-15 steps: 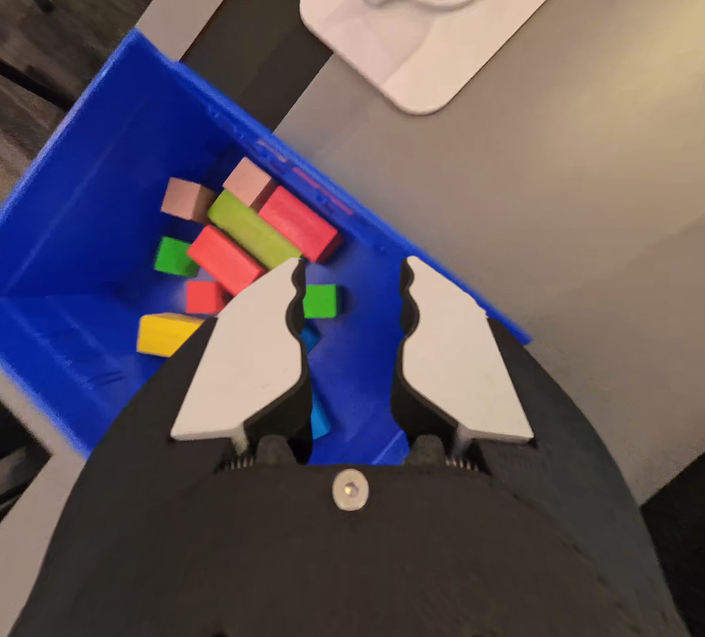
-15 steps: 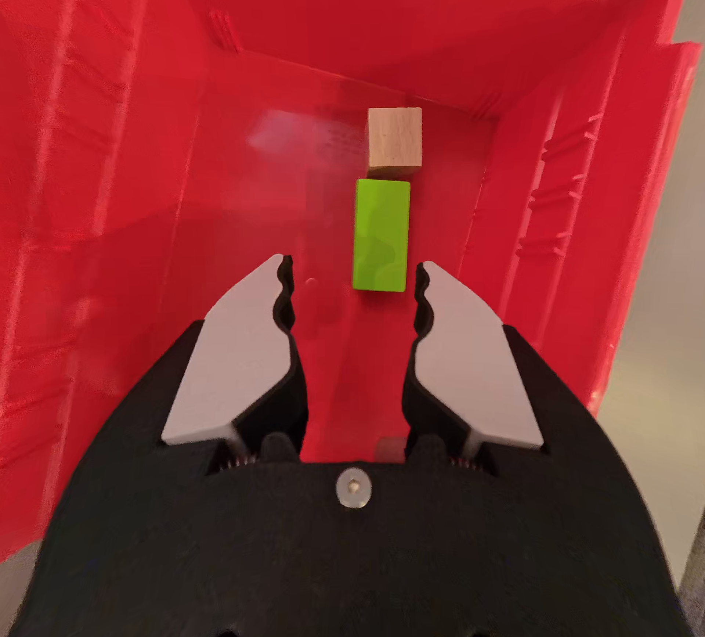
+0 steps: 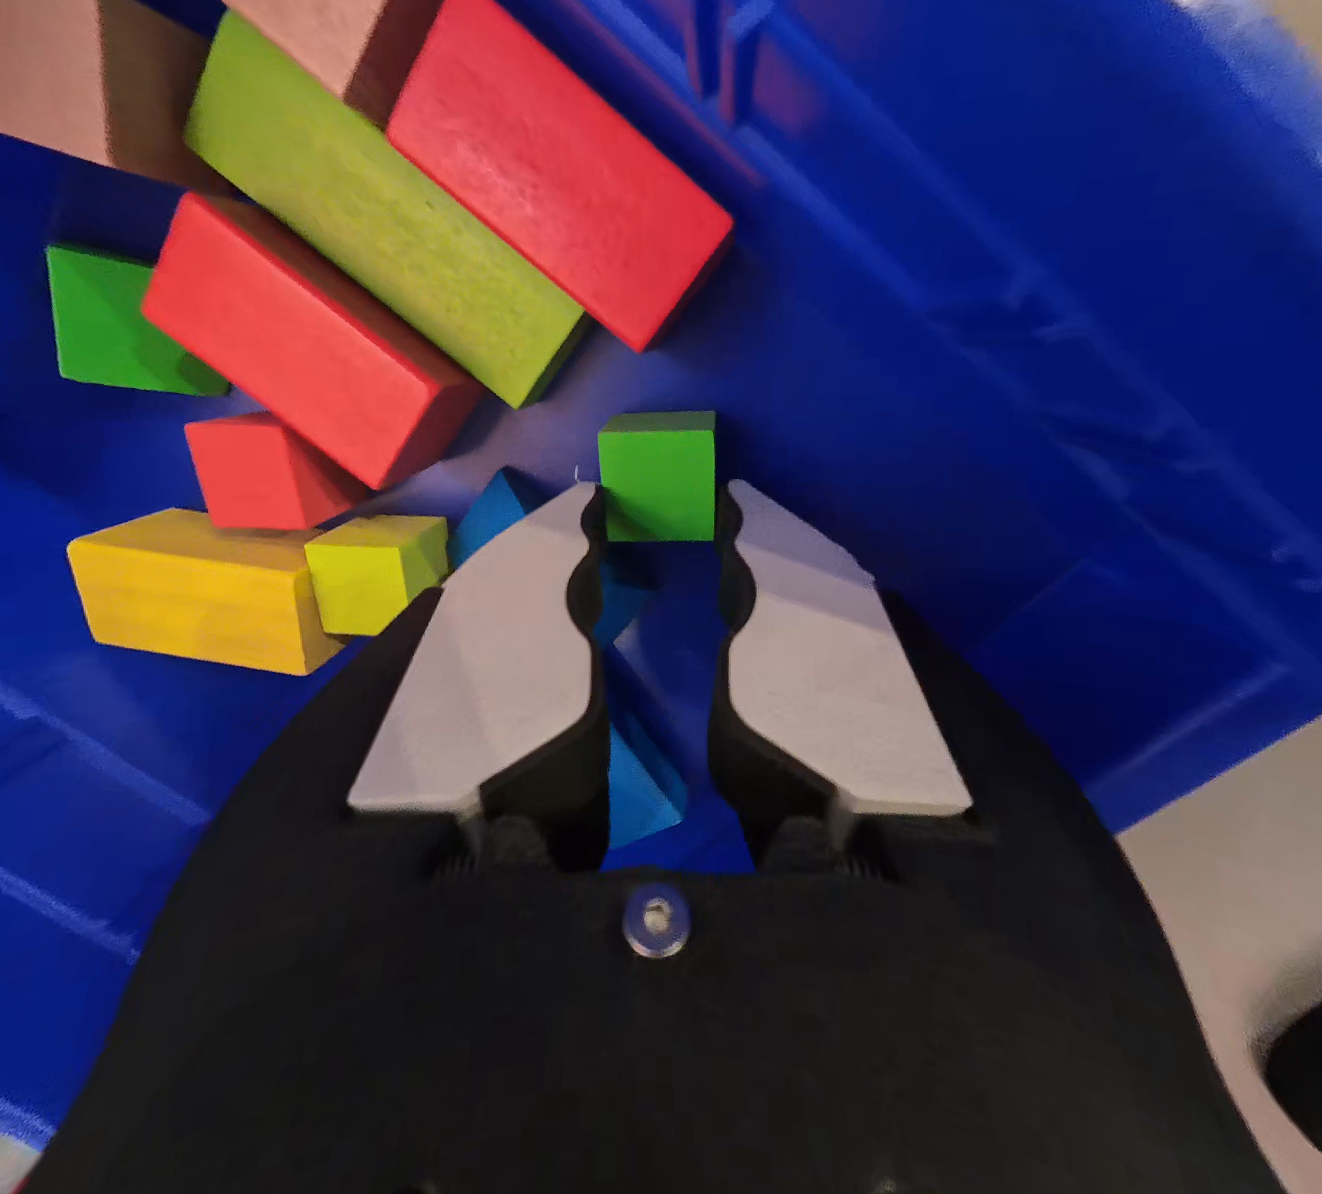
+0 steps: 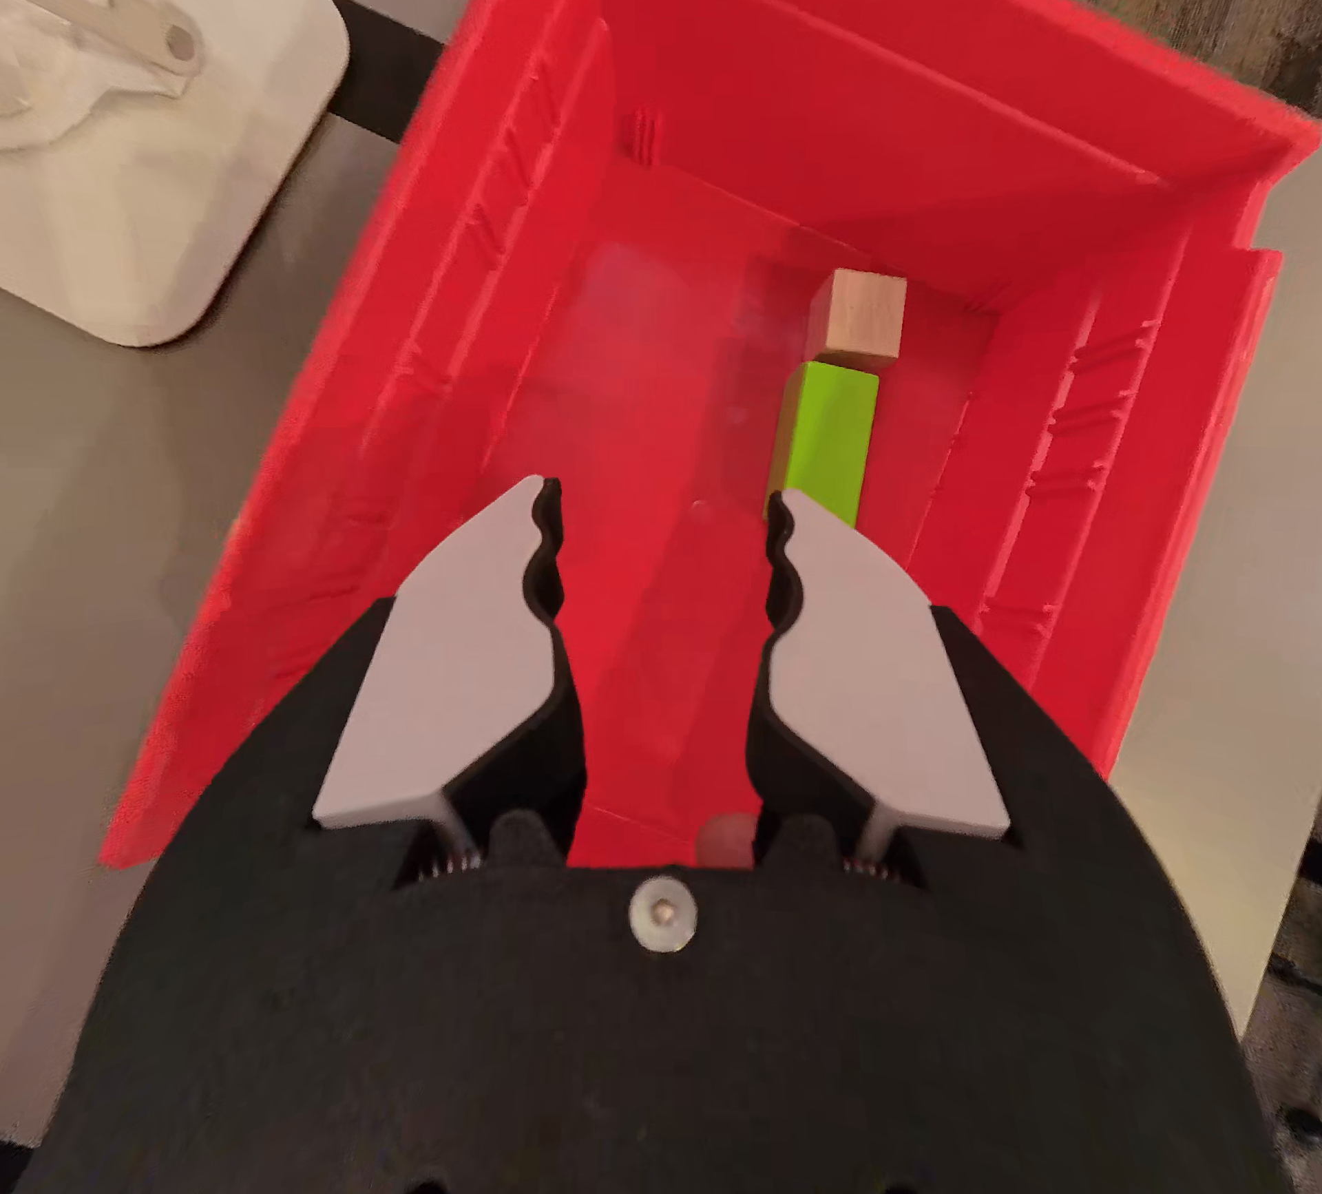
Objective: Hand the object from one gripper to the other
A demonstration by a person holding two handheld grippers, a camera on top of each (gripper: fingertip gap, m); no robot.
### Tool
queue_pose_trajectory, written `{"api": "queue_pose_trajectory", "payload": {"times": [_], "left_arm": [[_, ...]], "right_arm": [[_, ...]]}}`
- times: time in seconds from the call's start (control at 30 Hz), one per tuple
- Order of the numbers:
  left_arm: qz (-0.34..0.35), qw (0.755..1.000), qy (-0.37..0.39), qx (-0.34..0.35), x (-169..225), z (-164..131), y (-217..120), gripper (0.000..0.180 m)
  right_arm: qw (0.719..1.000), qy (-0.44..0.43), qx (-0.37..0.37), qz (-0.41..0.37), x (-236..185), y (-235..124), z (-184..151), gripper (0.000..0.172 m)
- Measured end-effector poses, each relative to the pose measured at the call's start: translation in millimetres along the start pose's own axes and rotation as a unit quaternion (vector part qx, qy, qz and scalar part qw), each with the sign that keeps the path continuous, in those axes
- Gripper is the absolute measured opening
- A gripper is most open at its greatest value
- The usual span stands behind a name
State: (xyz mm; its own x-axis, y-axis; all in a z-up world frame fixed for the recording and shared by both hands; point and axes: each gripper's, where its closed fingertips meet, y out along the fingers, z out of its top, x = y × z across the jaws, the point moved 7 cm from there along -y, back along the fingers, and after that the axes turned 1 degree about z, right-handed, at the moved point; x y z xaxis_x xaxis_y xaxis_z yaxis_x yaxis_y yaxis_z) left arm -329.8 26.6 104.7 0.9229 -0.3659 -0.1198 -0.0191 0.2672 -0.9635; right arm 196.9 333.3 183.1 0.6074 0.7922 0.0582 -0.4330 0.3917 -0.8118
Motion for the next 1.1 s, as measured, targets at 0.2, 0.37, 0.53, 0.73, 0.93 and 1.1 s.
{"api": "queue_pose_trajectory", "payload": {"times": [0.2,0.37,0.53,0.73,0.93,1.1], "left_arm": [[-0.020,0.984,-0.066,0.166,10,11,-58,0.028],[-0.117,0.918,-0.040,0.377,71,60,-137,0.028],[-0.196,0.859,0.016,0.472,139,108,-172,0.028],[-0.260,0.819,0.038,0.511,181,133,-175,0.028],[-0.287,0.803,0.038,0.520,191,141,-171,0.028],[-0.254,0.819,0.023,0.513,177,138,-174,0.045]], "right_arm": [[0.976,-0.079,0.149,0.138,-80,-51,39,0.049],[0.885,-0.135,0.255,0.365,-197,-84,76,0.051],[0.796,-0.158,0.297,0.504,-277,-92,95,0.055],[0.768,-0.137,0.284,0.558,-301,-85,95,0.045],[0.761,-0.128,0.290,0.566,-291,-90,87,0.026],[0.848,-0.100,0.266,0.447,-209,-93,83,0.025]]}}
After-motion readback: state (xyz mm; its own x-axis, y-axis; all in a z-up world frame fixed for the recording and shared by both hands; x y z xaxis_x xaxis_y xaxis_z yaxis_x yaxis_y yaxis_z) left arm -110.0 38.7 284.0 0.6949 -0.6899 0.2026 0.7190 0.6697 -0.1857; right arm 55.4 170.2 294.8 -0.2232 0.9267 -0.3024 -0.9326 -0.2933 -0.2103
